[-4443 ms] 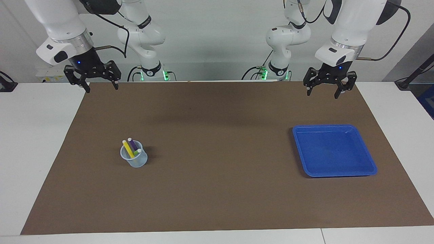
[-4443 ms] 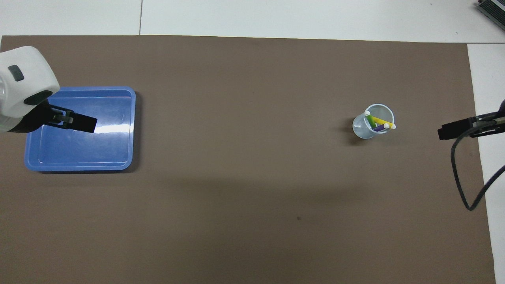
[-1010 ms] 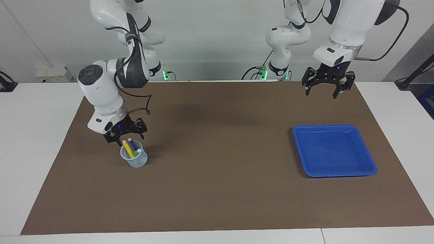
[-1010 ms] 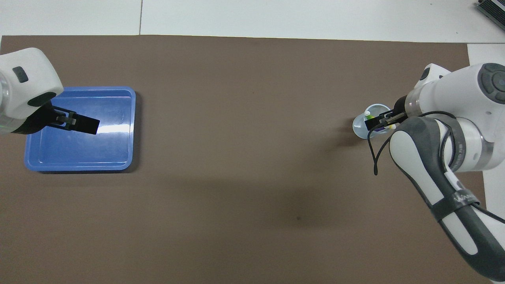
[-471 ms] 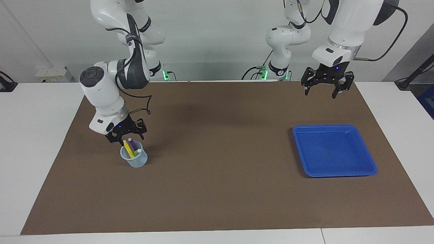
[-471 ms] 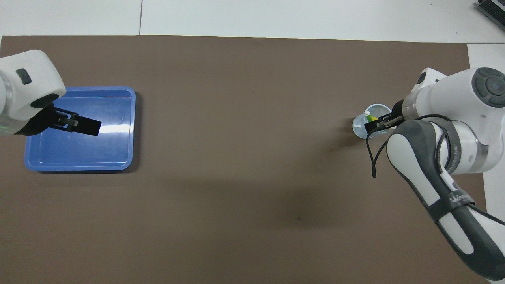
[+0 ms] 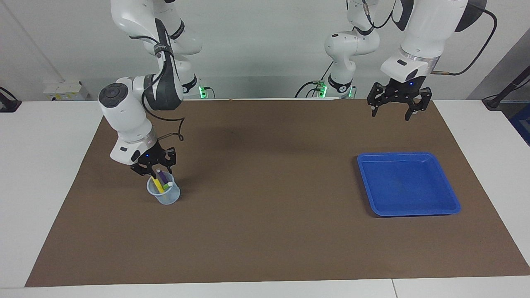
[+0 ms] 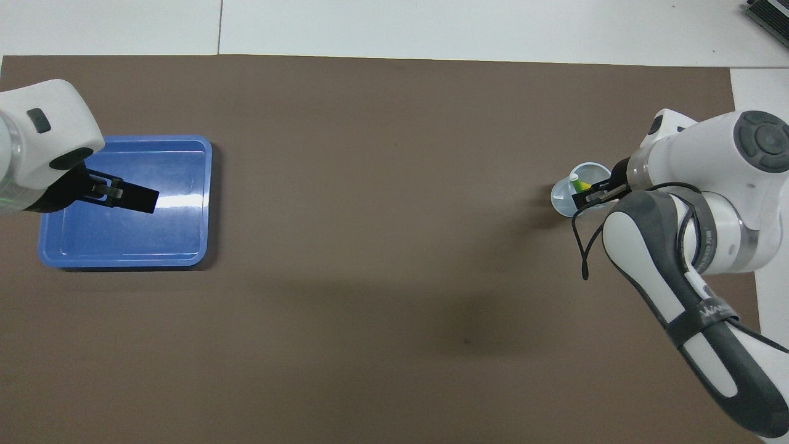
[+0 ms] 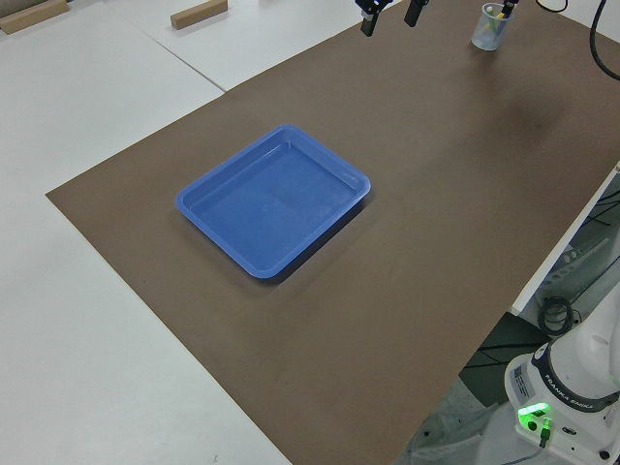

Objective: Right arm passes pens to left for tray arrangement
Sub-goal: 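Reach the right gripper down into the white cup toward the purple pen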

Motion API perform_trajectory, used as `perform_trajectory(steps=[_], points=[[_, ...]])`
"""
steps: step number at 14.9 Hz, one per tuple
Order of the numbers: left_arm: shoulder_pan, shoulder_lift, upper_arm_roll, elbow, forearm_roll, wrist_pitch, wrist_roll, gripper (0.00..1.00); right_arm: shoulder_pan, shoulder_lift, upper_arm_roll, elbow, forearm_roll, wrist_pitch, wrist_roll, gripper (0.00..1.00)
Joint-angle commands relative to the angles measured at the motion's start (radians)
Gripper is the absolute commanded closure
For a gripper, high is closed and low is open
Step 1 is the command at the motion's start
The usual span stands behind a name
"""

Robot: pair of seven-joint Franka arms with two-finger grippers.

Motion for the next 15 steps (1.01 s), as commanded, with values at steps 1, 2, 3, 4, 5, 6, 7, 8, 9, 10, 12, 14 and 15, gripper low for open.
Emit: perform_trajectory(steps=[1, 2, 3, 4, 5, 6, 7, 8, 9, 10, 12, 14, 15], points=[[-0.004, -0.034, 0.006, -0.034, -0.012, 0.006, -0.003, 0.00, -0.024, -0.022, 0.004, -0.024, 0.022, 0.006, -0.065, 0.64], [-0.004, -0.034, 0.006, -0.034, -0.012, 0.006, -0.003, 0.00, -0.028, -0.022, 0.004, -0.025, 0.022, 0.007, -0.068, 0.68], [-0.004, -0.034, 0.006, -0.034, -0.012, 0.006, -0.003, 0.00, -0.030, -0.022, 0.004, -0.025, 0.022, 0.009, -0.084, 0.68], [-0.004, -0.034, 0.006, -0.034, -0.012, 0.006, -0.003, 0.00, -0.033, -0.022, 0.004, -0.025, 0.022, 0.009, -0.091, 0.73], [-0.004, -0.034, 0.006, -0.034, -0.012, 0.006, -0.003, 0.00, -0.034, -0.022, 0.004, -0.027, 0.022, 0.009, -0.092, 0.79], [-0.004, -0.034, 0.006, -0.034, -0.012, 0.006, -0.003, 0.00, -0.033, -0.022, 0.004, -0.025, 0.022, 0.007, -0.090, 0.87], [-0.004, -0.034, 0.006, -0.036, -0.012, 0.006, -0.003, 0.00, -0.033, -0.022, 0.004, -0.025, 0.022, 0.006, -0.088, 0.94], [-0.004, -0.034, 0.006, -0.036, -0.012, 0.006, -0.003, 0.00, -0.033, -0.022, 0.004, -0.025, 0.022, 0.004, -0.084, 1.00], [-0.004, -0.034, 0.006, -0.036, -0.012, 0.006, -0.001, 0.00, -0.033, -0.022, 0.004, -0.025, 0.022, 0.004, -0.081, 1.00], [-0.004, -0.035, 0.007, -0.036, -0.012, 0.006, 0.000, 0.00, -0.033, -0.022, 0.004, -0.025, 0.022, 0.003, -0.081, 1.00], [-0.004, -0.035, 0.006, -0.036, -0.012, 0.006, 0.000, 0.00, -0.033, -0.022, 0.004, -0.024, 0.022, -0.004, -0.082, 1.00], [-0.004, -0.034, 0.006, -0.036, -0.012, 0.006, -0.001, 0.00, -0.031, -0.024, 0.004, -0.002, 0.022, -0.034, -0.087, 1.00], [-0.004, -0.035, 0.006, -0.036, -0.012, 0.006, -0.003, 0.00, -0.027, -0.024, 0.004, 0.021, 0.022, -0.066, -0.085, 1.00]])
